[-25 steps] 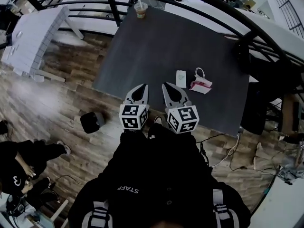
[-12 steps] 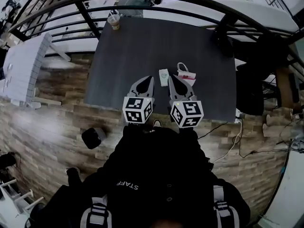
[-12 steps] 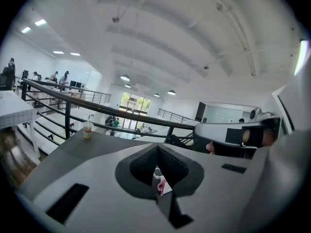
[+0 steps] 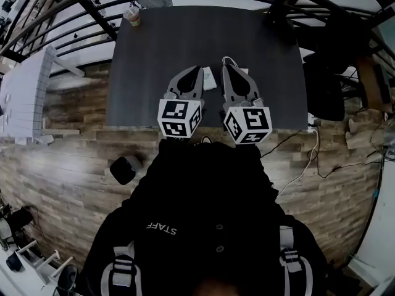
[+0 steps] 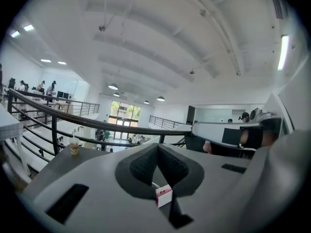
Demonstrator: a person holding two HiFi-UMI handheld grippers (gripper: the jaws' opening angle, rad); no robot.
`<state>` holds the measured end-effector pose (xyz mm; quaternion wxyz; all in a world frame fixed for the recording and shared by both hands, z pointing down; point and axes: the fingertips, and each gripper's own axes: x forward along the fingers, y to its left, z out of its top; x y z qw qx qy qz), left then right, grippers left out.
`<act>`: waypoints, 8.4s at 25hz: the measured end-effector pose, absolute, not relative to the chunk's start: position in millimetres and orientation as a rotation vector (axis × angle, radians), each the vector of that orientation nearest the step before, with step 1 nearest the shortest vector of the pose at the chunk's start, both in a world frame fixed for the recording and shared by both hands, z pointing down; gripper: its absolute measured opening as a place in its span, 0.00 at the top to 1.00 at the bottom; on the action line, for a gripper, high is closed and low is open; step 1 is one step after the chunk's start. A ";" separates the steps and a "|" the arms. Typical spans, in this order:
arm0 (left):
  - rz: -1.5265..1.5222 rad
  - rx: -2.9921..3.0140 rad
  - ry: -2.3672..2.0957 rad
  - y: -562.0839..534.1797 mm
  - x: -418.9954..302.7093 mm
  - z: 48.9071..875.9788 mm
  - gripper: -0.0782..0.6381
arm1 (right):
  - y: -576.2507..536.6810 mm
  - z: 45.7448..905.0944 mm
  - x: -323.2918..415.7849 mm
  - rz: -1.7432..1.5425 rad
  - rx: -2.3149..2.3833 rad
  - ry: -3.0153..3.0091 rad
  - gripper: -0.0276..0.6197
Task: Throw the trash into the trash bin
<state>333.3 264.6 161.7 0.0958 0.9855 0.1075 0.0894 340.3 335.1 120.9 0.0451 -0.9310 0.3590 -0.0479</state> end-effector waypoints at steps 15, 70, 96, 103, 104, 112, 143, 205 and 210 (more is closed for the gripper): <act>0.273 2.923 0.321 268.3 337.8 162.7 0.89 | 341.2 121.7 343.5 -0.139 -2.871 1.085 0.94; 0.787 2.765 0.141 282.2 373.1 339.0 0.89 | 384.5 269.7 398.3 -0.604 -2.830 1.026 0.93; 1.061 2.567 -0.065 268.4 413.8 505.6 0.72 | 403.7 409.9 437.1 -0.923 -2.782 0.981 0.93; 1.106 2.561 -0.094 276.4 425.2 518.5 0.52 | 413.1 414.4 440.6 -0.940 -2.783 0.958 0.93; 1.108 2.561 -0.098 277.5 427.2 520.2 0.50 | 413.7 415.4 441.0 -0.942 -2.783 0.957 0.93; 1.149 2.557 -0.130 284.2 434.0 534.0 0.43 | 420.0 423.8 440.8 -0.961 -2.778 0.947 0.93; 0.984 2.631 -0.290 220.7 392.3 491.2 0.49 | 356.7 403.6 415.8 -0.914 -2.767 1.192 0.93; 0.690 1.764 -1.471 -189.9 -311.1 670.6 0.50 | -180.9 566.2 -163.6 -1.160 -1.794 2.806 0.93; 0.698 1.728 -1.487 -193.0 -332.3 723.3 0.50 | -194.1 618.2 -182.2 -1.187 -1.762 2.843 0.93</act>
